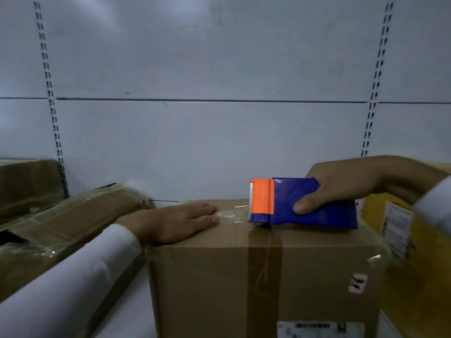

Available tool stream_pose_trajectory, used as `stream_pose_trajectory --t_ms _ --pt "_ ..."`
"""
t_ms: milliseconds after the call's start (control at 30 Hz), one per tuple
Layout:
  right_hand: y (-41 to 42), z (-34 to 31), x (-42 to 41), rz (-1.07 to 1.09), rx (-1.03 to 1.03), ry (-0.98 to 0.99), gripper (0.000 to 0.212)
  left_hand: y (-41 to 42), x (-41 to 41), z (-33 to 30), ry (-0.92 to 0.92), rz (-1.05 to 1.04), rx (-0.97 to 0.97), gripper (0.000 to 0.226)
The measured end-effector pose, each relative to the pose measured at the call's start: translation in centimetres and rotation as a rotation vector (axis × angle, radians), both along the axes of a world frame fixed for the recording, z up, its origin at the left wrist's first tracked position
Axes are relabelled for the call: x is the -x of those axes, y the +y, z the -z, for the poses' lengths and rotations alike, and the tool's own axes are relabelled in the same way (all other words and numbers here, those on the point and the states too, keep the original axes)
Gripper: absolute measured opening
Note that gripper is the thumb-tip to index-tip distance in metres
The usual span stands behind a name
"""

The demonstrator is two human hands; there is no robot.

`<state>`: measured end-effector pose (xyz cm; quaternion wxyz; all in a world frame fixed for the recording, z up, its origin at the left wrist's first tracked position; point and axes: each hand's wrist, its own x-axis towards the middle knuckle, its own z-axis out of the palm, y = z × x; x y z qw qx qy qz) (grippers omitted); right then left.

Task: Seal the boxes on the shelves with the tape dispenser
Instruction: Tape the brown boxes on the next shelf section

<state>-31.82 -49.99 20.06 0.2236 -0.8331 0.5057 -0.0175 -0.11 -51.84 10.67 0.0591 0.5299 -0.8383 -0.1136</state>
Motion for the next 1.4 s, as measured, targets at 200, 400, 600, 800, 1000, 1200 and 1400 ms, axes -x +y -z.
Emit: stream_pose_trajectory --t_ms 200,400,600,800,1000,1200,1400 --pt "-0.3 1.5 -2.1 0.035 -0.027 -0.025 0.068 0.5 -2.8 -1.0 -0.106 -0.03 -0.036 0.084" --pt "-0.2 2.2 -3.6 0.033 -0.014 -0.084 0.065 0.5 -3.9 -2.0 -0.177 -0.065 -0.069 0.063" --pt "-0.4 2.2 -5.8 0.029 0.007 -0.109 0.066 0.7 -5.5 -3.2 -0.094 -0.103 -0.154 0.053" --pt "-1.1 2.3 -5.1 0.069 -0.009 -0.114 0.06 -0.5 -2.0 -1.0 0.038 -0.136 0.017 0.048" --pt "-1.6 1.2 -5.1 0.042 -0.084 -0.057 0.068 -0.3 -2.9 0.1 0.08 -0.089 0.006 0.051" --pt "-2.0 0.5 -4.5 0.018 -0.167 -0.023 0.055 0.6 -2.7 -0.1 0.072 -0.077 0.01 0.052" --pt "-2.6 -0.8 -2.6 0.012 -0.169 0.07 0.041 0.5 -2.8 0.1 0.058 -0.063 0.005 0.05"
